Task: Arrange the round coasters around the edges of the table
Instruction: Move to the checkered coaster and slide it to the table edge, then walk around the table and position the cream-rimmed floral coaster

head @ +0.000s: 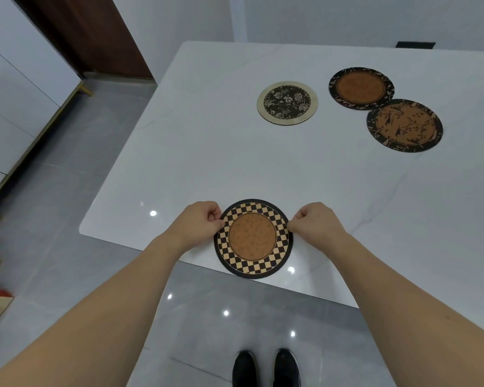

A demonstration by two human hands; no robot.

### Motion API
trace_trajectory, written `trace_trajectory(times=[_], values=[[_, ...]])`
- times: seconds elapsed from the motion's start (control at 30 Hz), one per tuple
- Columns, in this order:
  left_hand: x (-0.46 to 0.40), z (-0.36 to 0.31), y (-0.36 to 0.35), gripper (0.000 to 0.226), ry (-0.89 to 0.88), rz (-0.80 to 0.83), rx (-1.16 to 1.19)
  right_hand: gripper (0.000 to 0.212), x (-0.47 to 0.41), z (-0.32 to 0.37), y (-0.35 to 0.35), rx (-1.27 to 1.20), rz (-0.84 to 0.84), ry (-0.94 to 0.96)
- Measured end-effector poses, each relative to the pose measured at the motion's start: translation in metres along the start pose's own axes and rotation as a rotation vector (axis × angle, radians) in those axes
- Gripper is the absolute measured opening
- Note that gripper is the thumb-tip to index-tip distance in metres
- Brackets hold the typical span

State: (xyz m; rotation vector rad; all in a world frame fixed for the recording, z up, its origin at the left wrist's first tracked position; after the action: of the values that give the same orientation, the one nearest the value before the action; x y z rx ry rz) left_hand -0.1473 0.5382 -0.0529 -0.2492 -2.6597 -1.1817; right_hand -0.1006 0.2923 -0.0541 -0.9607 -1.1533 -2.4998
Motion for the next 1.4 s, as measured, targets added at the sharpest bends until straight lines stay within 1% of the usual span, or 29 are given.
trace_trajectory(times=[0.2,0.27,0.3,0.37,0.4,0.43,0.5,0.53,0.6,0.63,0.7,0.77,0.83,0.9,0.97,1.17,1.27,1.4], values=[[0.001,0.002,-0.001,0.014,0.001,-0.016,-0.021,0.01,0.0,0.0,-0.001,0.025,-0.004,0.005],[0.003,0.001,-0.003,0.009,0.021,-0.053,-0.026,0.016,0.002,0.002,-0.001,0.079,-0.023,0.009],[0.004,0.0,-0.003,0.008,0.031,-0.08,-0.034,0.019,0.006,0.004,0.0,0.144,-0.05,0.023],[0.012,-0.004,-0.001,0.014,0.043,-0.128,-0.084,0.021,0.017,0.007,0.0,0.313,-0.117,0.098],[0.018,-0.008,0.002,0.021,0.041,-0.142,-0.134,0.021,0.024,0.008,-0.001,0.381,-0.137,0.136],[0.023,-0.012,0.007,0.029,0.039,-0.151,-0.185,0.026,0.032,0.013,0.001,0.422,-0.15,0.166],[0.032,-0.025,0.027,0.043,0.024,-0.183,-0.268,0.042,0.05,0.03,0.009,0.454,-0.163,0.22],[0.039,-0.033,0.039,0.046,0.009,-0.21,-0.295,0.047,0.06,0.039,0.014,0.446,-0.18,0.251],[0.085,-0.058,0.1,0.047,-0.001,-0.346,-0.358,0.054,0.119,0.095,0.034,0.461,-0.238,0.417],[0.085,-0.06,0.102,0.048,-0.013,-0.355,-0.394,0.056,0.122,0.097,0.035,0.458,-0.238,0.435],[0.106,-0.068,0.129,0.047,-0.007,-0.438,-0.435,0.058,0.149,0.124,0.037,0.461,-0.232,0.543],[0.109,-0.069,0.135,0.045,0.01,-0.442,-0.507,0.058,0.154,0.131,0.032,0.466,-0.229,0.577],[0.131,-0.073,0.16,0.045,0.049,-0.456,-0.582,0.059,0.178,0.152,0.03,0.483,-0.243,0.652],[0.162,-0.076,0.197,0.043,0.078,-0.548,-0.631,0.06,0.214,0.184,0.028,0.514,-0.27,0.744],[0.188,-0.072,0.23,0.041,0.105,-0.638,-0.627,0.06,0.242,0.216,0.023,0.516,-0.287,0.812],[0.266,-0.027,0.307,0.046,0.2,-0.797,-0.575,0.058,0.317,0.295,-0.027,0.541,-0.292,0.926],[0.308,0.006,0.337,0.049,0.245,-0.836,-0.573,0.059,0.353,0.333,-0.069,0.565,-0.277,0.998],[0.382,0.062,0.376,0.05,0.347,-0.901,-0.567,0.062,0.414,0.39,-0.149,0.584,-0.212,1.113]])
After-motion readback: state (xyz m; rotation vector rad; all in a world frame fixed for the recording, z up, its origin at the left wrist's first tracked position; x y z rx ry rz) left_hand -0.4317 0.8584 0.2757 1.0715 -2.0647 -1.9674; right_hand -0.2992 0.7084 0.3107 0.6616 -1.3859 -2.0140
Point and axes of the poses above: each hand's wrist, its own x-axis away from the middle knuckle, its own y-axis out of the back of the hand, z = x × y, the point moved 2 cm from there along -x, towards the middle knuckle, and after that the axes turned 14 degrees about -y, right-handed, at the moved point
